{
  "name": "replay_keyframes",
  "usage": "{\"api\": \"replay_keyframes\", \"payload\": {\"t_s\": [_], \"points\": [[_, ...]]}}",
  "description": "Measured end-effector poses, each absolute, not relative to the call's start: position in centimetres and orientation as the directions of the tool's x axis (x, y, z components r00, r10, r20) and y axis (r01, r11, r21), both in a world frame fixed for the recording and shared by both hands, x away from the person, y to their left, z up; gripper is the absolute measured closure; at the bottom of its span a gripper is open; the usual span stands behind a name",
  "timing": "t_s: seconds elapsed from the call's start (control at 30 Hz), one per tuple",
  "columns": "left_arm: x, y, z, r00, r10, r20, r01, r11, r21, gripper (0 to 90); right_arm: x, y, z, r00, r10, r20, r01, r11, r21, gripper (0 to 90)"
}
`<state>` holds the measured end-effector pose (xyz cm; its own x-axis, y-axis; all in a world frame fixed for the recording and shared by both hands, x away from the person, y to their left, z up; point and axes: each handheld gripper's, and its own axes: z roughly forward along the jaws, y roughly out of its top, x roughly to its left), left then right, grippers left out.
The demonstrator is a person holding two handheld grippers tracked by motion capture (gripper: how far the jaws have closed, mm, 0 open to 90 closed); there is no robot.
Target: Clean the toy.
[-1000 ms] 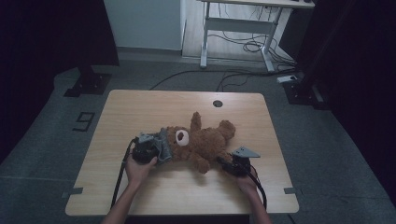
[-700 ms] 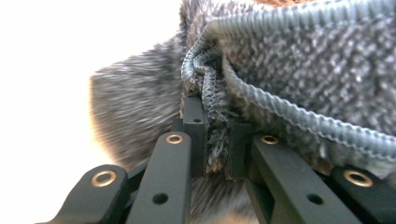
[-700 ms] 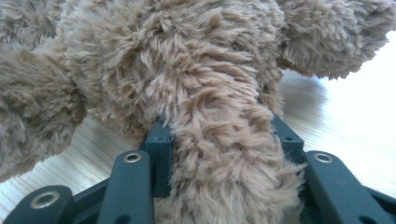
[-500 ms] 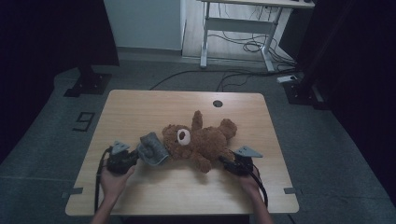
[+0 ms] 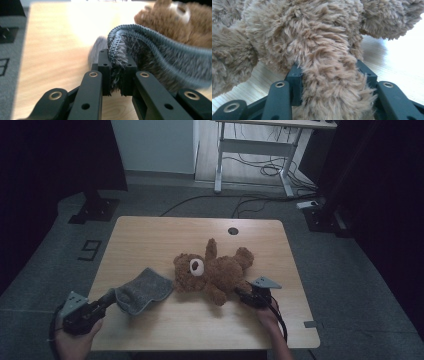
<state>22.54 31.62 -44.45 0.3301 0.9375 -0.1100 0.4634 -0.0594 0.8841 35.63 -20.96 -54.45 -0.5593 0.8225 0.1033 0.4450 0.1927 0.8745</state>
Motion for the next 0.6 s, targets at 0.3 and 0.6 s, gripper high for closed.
{"api": "replay_keyframes", "payload": {"t_s": [0.3,0.6], "points": [[24.5,30.3,-44.4,0.358,0.927,-0.117,0.466,-0.069,0.882,80.6,35.7,-21.0,-54.5,-0.561,0.821,0.109,0.449,0.19,0.873,51.0],[32.0,26.3,-47.4,0.374,0.919,-0.123,0.57,-0.123,0.813,79.8,35.7,-21.1,-54.6,-0.562,0.819,0.114,0.451,0.189,0.872,50.8]]}}
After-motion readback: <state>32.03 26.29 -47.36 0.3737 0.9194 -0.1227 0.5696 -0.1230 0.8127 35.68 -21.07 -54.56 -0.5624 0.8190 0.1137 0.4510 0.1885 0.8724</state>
